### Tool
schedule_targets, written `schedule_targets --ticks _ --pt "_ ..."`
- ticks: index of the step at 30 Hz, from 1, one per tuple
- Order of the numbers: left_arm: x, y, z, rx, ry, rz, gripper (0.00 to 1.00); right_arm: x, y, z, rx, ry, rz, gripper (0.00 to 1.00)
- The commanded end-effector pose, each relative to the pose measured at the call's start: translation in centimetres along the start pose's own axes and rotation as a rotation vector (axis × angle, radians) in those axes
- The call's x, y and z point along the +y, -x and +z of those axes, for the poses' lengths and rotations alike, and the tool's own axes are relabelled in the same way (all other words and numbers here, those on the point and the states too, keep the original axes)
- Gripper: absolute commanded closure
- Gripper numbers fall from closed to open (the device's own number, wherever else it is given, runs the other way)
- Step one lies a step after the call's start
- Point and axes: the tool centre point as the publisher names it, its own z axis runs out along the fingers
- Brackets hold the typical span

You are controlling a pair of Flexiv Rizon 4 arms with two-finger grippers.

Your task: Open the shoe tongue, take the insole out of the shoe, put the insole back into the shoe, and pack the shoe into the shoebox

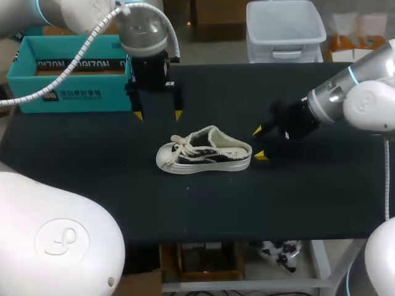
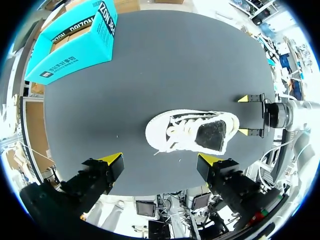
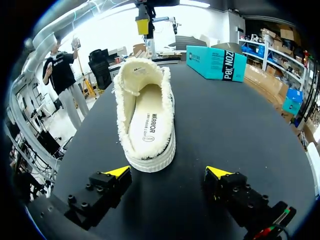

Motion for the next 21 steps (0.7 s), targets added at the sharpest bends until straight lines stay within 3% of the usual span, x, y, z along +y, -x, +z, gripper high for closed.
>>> schedule_targets --ticks 1,13,21 --pt "0.2 -0.7 0.3 -0.008 -0.003 0.005 0.00 -0.2 -0.4 -0.3 -0.007 0.013 0.000 0.00" --pt "0.8 -1.2 0.5 0.000 -0.012 0.023 0.00 0.1 -2.6 1.2 -0.013 0.056 -0.010 0.00" --pt "1.3 -1.5 0.4 -0.002 -0.019 0.057 0.00 0.4 -2.1 1.9 -0.030 0.083 -0.011 0.00"
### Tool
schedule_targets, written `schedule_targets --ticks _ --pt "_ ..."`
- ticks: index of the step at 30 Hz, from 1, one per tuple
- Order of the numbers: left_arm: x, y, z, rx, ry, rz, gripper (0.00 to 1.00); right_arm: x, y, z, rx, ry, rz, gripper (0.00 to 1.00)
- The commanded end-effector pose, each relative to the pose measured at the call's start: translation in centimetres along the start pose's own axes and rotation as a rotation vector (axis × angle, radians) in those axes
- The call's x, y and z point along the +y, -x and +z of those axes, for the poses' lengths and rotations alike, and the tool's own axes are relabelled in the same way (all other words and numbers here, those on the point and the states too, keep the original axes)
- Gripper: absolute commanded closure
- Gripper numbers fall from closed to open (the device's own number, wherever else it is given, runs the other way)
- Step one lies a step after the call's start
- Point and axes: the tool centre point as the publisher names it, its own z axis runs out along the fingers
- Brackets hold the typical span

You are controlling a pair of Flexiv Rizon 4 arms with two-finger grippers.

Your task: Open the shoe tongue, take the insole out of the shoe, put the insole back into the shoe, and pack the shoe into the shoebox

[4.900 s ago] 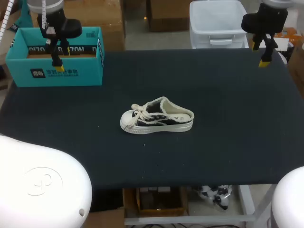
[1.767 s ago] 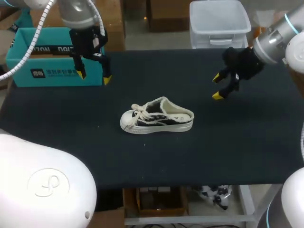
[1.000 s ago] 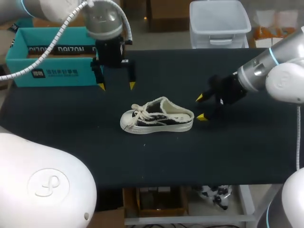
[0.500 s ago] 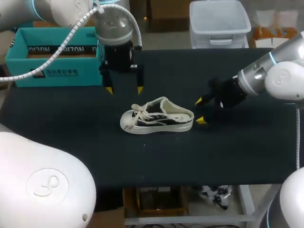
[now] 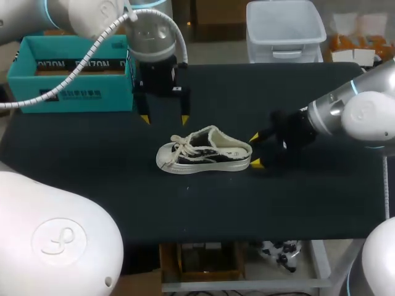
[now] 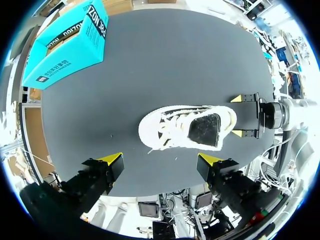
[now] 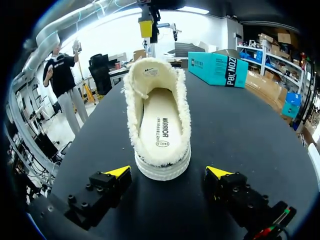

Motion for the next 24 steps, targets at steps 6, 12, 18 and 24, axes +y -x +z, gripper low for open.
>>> schedule_targets --ticks 6,12,18,24 --pt "0.5 0.3 -0.2 0.005 -0.013 0.015 0.00 0.4 -0.3 0.9 0.003 0.014 -0.017 0.00" --pt "0.4 0.6 0.0 0.011 -0.010 0.019 0.00 0.7 -0.4 1.9 0.006 0.042 -0.023 0.00" --pt "0.5 0.7 0.0 0.015 -0.010 0.028 0.00 0.9 -0.5 2.6 0.005 0.061 -0.026 0.00" --pt "0.3 0.9 0.2 0.021 -0.008 0.031 0.00 1.3 -0.5 3.2 0.006 0.088 -0.033 0.00"
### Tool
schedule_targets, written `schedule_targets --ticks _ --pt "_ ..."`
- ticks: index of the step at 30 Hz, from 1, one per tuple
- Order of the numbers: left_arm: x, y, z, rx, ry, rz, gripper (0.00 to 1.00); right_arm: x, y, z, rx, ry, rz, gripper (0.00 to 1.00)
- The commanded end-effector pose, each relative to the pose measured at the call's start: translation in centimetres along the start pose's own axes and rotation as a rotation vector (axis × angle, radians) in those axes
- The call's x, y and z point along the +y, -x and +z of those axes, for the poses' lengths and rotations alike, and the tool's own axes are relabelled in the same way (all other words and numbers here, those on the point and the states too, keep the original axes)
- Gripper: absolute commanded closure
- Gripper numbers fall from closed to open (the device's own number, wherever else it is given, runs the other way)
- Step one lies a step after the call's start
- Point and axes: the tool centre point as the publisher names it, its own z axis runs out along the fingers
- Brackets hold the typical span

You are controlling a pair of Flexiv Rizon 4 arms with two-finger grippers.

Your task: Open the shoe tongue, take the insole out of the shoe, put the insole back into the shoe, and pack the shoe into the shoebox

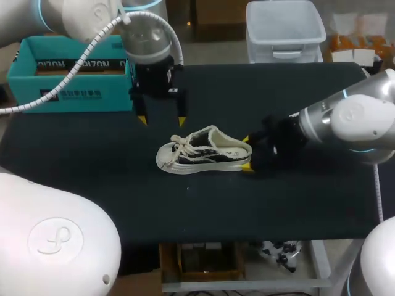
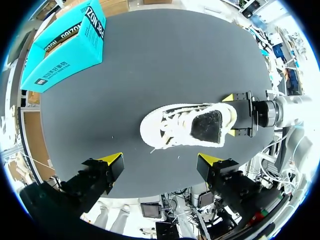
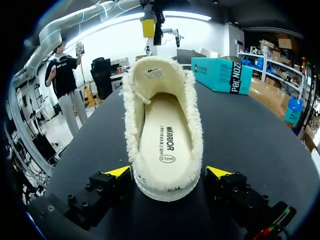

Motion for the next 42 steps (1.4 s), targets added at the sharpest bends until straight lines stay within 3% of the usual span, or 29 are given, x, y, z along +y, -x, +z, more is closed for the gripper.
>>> schedule_targets --ticks 1,11,20,21,22,23,42 --pt "0.0 0.3 0.2 0.008 -0.002 0.000 0.00 0.0 0.1 0.5 0.002 0.020 -0.010 0.00" --pt "-0.2 0.0 0.4 0.011 -0.003 0.006 0.00 -0.3 0.3 1.6 0.016 0.042 -0.007 0.00" --pt "-0.6 -1.9 0.9 -0.011 -0.002 0.022 0.00 -0.5 0.8 2.1 0.023 0.063 -0.019 0.00" --pt "-0.7 -2.2 1.0 -0.015 -0.002 0.025 0.00 -0.5 0.8 2.2 0.023 0.064 -0.021 0.28" --pt "-0.7 -2.5 1.1 -0.022 -0.003 0.025 0.00 -0.5 0.9 2.2 0.023 0.065 -0.022 0.68" --pt "-0.8 -2.8 1.2 -0.025 -0.004 0.025 0.00 -0.5 0.9 2.2 0.024 0.065 -0.024 1.00" --pt "-2.3 -8.2 3.5 -0.103 0.000 0.014 0.00 -0.9 0.8 2.4 0.027 0.085 -0.030 1.00"
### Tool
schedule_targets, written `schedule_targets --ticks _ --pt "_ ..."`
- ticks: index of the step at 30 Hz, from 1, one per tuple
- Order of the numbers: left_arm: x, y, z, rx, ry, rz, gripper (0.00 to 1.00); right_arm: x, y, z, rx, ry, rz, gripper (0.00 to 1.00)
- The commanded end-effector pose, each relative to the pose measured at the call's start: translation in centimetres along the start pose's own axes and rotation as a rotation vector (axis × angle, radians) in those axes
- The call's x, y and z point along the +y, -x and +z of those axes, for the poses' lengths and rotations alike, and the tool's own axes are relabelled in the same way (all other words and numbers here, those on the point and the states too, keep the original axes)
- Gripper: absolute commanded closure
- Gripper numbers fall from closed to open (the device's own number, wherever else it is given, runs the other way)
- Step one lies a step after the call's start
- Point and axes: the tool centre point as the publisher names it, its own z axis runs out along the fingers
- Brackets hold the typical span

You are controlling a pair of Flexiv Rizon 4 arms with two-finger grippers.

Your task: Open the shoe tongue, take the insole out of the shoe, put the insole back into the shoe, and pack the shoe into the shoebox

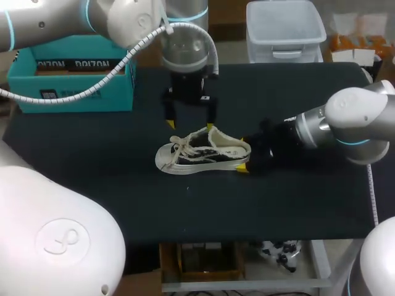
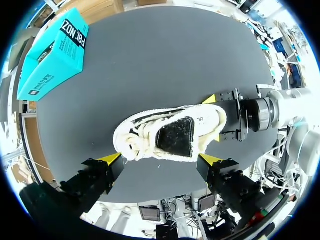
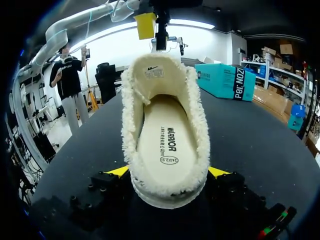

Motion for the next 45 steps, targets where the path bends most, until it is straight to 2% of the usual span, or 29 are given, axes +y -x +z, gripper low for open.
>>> schedule_targets --ticks 1,10,14,15,18,21,22,26,29,32,36,37,38,39,45 --pt "-0.8 -1.9 0.7 -0.067 0.007 -0.018 0.00 -0.7 0.4 0.4 0.002 0.005 -0.001 1.00" --pt "-0.2 -3.6 1.1 -0.176 0.013 -0.066 0.00 -0.7 0.4 0.4 0.002 0.005 -0.001 1.00" --pt "-0.7 -3.9 2.0 -0.212 0.040 -0.086 0.00 -0.7 0.4 0.4 0.002 0.005 -0.001 1.00" --pt "-0.8 -3.9 2.1 -0.217 0.047 -0.088 0.06 -0.7 0.4 0.4 0.002 0.005 -0.001 1.00" --pt "-1.0 -4.1 2.8 -0.251 0.071 -0.098 0.14 -0.7 0.4 0.4 0.002 0.005 -0.001 1.00" --pt "-1.3 -4.3 3.3 -0.265 0.080 -0.106 0.19 -0.7 0.4 0.4 0.002 0.005 -0.001 1.00" --pt "-1.4 -4.4 3.4 -0.268 0.081 -0.109 0.27 -0.7 0.4 0.4 0.002 0.005 -0.001 1.00" --pt "-1.8 -4.7 3.7 -0.285 0.102 -0.112 0.31 -0.7 0.4 0.4 0.002 0.005 -0.001 1.00" --pt "-1.5 -4.7 4.0 -0.301 0.114 -0.105 0.44 -0.7 0.4 0.4 0.002 0.005 -0.001 1.00" --pt "-1.2 -4.6 4.2 -0.314 0.121 -0.101 0.48 -0.7 0.4 0.4 0.002 0.005 -0.001 1.00" --pt "-1.4 -4.3 4.3 -0.320 0.125 -0.110 0.64 -0.7 0.4 0.4 0.002 0.005 -0.001 1.00" --pt "-1.4 -4.2 4.4 -0.322 0.127 -0.112 0.68 -0.7 0.4 0.4 0.002 0.005 -0.001 1.00" --pt "-1.5 -4.0 4.4 -0.324 0.128 -0.113 0.80 -0.7 0.4 0.4 0.002 0.005 -0.001 1.00" --pt "-1.5 -3.9 4.4 -0.325 0.130 -0.113 1.00 -0.7 0.4 0.4 0.002 0.005 -0.001 1.00" --pt "-1.2 -2.5 4.2 -0.294 0.138 -0.111 1.00 -0.7 0.4 0.4 0.002 0.005 -0.001 1.00"
